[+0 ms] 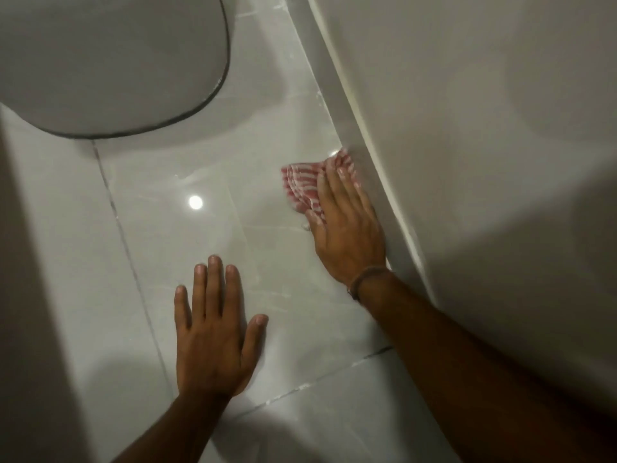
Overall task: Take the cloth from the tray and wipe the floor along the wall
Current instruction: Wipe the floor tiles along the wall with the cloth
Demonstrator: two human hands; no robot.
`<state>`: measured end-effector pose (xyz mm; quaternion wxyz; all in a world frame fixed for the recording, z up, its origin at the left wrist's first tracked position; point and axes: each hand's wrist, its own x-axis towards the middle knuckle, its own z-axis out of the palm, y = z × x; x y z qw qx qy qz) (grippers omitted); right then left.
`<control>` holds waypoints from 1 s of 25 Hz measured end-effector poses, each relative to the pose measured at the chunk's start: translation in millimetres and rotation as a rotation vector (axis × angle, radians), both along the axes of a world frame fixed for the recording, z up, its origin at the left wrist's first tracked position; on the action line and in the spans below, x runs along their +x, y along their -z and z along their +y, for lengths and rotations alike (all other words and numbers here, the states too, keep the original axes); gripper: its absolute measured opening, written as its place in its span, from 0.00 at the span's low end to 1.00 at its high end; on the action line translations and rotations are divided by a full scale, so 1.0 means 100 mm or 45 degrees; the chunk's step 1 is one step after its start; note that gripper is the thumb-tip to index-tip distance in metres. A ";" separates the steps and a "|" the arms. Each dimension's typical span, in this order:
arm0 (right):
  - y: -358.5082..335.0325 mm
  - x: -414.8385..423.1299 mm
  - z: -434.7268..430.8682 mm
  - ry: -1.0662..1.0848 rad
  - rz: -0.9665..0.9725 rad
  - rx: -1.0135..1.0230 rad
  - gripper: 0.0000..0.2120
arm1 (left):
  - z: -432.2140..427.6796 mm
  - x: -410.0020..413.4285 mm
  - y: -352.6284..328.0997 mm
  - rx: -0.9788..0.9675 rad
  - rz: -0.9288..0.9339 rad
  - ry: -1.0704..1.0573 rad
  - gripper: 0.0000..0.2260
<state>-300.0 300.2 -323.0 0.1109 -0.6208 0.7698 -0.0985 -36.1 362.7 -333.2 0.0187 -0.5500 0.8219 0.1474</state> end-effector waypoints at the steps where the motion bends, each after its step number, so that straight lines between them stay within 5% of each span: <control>1: -0.04 0.03 0.32 0.030 -0.005 -0.004 0.31 | 0.00 0.00 0.00 0.008 0.013 -0.004 0.37; 4: -0.18 0.13 1.49 -0.011 0.039 -0.073 0.29 | 0.01 0.01 0.00 0.006 0.030 -0.003 0.38; 8: -0.04 0.17 2.92 -0.025 0.454 -0.070 0.22 | 0.01 0.02 0.01 0.019 0.022 0.002 0.38; 13: 0.09 0.18 3.44 -0.002 0.521 0.030 0.27 | -0.01 0.02 0.02 0.018 0.001 0.005 0.38; 19: -0.08 0.23 1.87 0.120 0.097 0.019 0.32 | 0.01 0.03 0.02 0.007 0.011 -0.001 0.38; 25: 0.05 0.08 -0.04 0.114 -0.026 0.061 0.36 | 0.01 0.01 0.03 0.004 0.004 -0.007 0.37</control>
